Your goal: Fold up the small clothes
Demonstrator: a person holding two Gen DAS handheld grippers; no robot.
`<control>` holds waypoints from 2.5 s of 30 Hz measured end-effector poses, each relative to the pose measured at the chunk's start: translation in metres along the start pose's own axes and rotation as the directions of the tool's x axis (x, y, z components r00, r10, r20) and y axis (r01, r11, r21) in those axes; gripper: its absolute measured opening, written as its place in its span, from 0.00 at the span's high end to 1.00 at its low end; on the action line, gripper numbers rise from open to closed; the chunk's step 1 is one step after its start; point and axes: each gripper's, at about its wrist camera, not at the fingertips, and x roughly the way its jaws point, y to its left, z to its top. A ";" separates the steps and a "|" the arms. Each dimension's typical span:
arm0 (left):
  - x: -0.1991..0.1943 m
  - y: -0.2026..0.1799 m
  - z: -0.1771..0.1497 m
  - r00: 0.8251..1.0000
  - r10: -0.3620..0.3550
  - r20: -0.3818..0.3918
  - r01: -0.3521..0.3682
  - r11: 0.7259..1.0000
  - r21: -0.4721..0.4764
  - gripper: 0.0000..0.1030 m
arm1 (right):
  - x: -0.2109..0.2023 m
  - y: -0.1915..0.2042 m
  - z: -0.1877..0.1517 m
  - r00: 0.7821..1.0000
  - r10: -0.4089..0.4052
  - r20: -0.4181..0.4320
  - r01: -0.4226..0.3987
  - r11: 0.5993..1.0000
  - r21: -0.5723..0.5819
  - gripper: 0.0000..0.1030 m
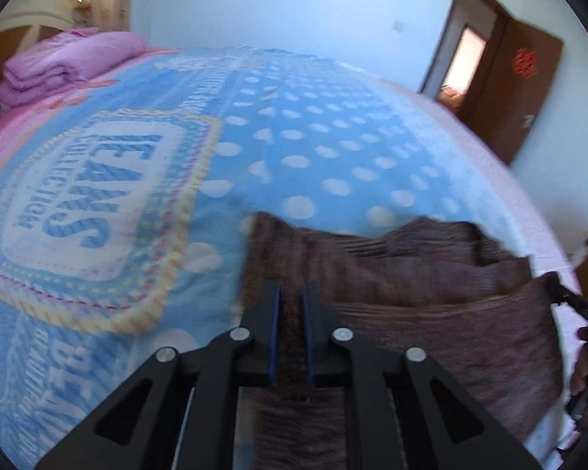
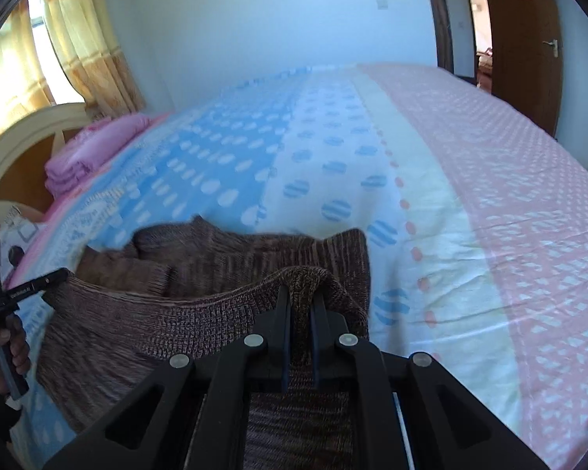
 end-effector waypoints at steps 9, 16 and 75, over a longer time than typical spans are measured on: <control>-0.058 -0.002 -0.039 0.990 0.035 0.133 -0.066 0.969 0.238 0.09 | -0.024 0.012 -0.018 1.000 -0.029 -0.012 0.027 0.988 -0.153 0.28; -0.015 -0.037 -0.049 0.976 0.198 0.090 -0.217 0.859 0.463 0.09 | 0.005 0.048 -0.043 0.969 -0.244 -0.051 0.192 0.861 -0.470 0.28; -0.070 0.026 -0.127 0.985 -0.174 0.010 0.174 0.984 -0.045 0.96 | -0.087 -0.028 -0.137 0.994 0.092 -0.055 -0.086 0.990 0.111 0.94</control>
